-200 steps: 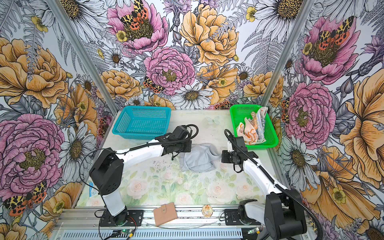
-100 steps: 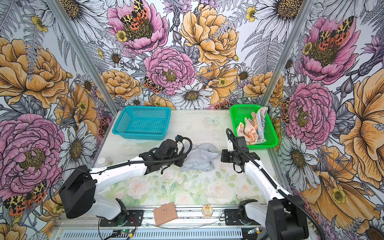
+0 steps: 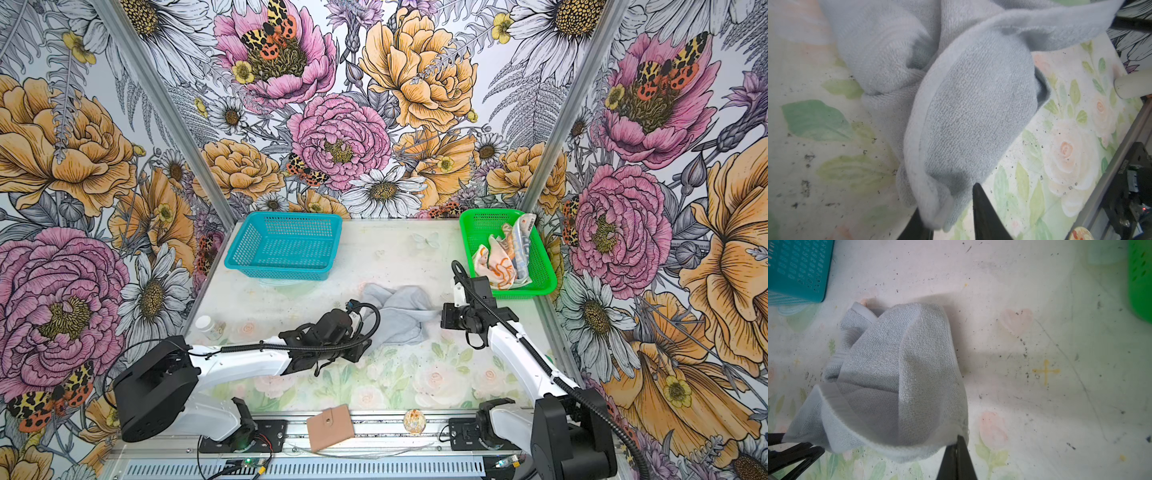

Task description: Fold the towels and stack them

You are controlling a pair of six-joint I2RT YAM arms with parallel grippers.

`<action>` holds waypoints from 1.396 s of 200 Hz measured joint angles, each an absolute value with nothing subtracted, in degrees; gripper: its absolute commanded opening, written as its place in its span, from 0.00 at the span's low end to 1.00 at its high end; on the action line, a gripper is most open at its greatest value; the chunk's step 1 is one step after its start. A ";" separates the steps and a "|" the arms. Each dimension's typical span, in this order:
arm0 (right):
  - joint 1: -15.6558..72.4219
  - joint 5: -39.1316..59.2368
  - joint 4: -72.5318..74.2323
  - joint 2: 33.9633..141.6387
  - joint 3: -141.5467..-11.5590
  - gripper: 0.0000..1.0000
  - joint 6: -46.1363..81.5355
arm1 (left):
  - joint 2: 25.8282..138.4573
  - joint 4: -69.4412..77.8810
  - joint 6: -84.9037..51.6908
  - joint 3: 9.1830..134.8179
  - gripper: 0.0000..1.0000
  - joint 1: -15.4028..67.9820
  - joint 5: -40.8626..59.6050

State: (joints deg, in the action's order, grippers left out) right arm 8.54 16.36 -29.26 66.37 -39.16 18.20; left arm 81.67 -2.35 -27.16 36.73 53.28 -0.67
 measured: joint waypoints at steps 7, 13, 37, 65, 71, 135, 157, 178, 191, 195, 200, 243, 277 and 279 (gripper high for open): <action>8.54 16.36 -29.26 66.46 -39.16 0.00 18.20 | 81.67 -1.78 -27.27 36.73 0.34 53.23 -0.97; 8.54 16.36 -29.26 66.46 -39.16 0.00 18.20 | 81.67 -1.41 -27.31 36.73 0.34 53.19 -1.26; 8.54 16.36 -29.28 66.46 -39.16 0.00 18.17 | 81.67 -0.58 -27.97 36.73 0.31 52.16 -2.22; 8.54 16.36 -29.26 66.46 -39.16 0.00 18.17 | 81.67 -0.56 -29.78 36.73 0.29 49.54 -3.07; 8.54 16.36 -29.26 66.46 -39.16 0.00 18.15 | 81.67 -0.56 -30.15 36.73 0.29 49.10 -3.22; 8.54 16.36 -29.26 66.46 -39.16 0.00 18.15 | 82.63 0.03 -32.73 36.75 0.29 45.91 -2.28; 8.54 16.34 -29.26 66.46 -39.16 0.00 18.15 | 83.44 2.02 -34.26 36.73 0.30 44.34 -0.58; 8.54 16.36 -29.26 66.46 -39.16 0.00 18.15 | 83.50 4.12 -35.29 36.69 0.30 43.05 0.51; 8.54 16.36 -29.26 66.46 -39.16 0.00 18.15 | 83.50 4.93 -35.94 36.69 0.27 42.59 1.02; 8.54 16.36 -29.26 66.46 -39.16 0.00 18.15 | 83.50 5.10 -35.92 36.69 0.26 42.48 1.15; 8.54 16.36 -29.26 66.46 -39.16 0.00 18.15 | 83.55 5.34 -36.10 36.69 0.25 42.41 1.30; 8.54 16.36 -29.26 66.46 -39.16 0.00 18.13 | 84.38 5.85 -37.36 36.69 0.00 42.17 2.07; 8.54 16.40 -29.28 66.46 -39.18 0.00 18.13 | 83.64 5.54 -36.45 36.69 0.00 42.19 2.00; 8.54 16.43 -29.30 66.46 -39.22 0.00 18.13 | 83.50 5.41 -36.23 36.69 0.00 42.19 2.00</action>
